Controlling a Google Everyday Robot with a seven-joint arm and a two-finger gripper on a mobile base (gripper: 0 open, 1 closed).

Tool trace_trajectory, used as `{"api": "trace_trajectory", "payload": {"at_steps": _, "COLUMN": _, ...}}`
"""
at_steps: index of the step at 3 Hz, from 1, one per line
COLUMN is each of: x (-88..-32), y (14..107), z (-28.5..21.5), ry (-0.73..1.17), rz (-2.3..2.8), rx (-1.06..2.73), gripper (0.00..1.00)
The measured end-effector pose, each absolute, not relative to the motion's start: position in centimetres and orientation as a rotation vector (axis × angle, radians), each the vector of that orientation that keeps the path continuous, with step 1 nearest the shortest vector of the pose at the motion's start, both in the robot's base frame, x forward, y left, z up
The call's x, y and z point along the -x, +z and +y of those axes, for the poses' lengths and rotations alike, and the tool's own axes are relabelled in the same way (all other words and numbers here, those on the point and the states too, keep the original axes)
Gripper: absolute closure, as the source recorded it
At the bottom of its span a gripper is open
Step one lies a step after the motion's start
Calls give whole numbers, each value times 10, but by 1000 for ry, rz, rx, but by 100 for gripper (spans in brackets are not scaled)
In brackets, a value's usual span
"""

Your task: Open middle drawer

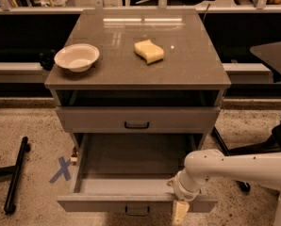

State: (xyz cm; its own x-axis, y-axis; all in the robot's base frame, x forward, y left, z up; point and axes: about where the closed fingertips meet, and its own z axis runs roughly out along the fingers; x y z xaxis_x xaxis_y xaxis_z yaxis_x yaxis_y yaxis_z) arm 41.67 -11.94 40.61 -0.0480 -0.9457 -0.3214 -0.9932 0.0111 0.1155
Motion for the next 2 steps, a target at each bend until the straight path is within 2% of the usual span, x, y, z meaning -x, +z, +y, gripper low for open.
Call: {"api": "trace_trajectory", "payload": {"at_steps": 2, "x": -433, "y": 469, "z": -154, "ry": 355, "rz": 2018, "rx": 1934, "gripper": 0}}
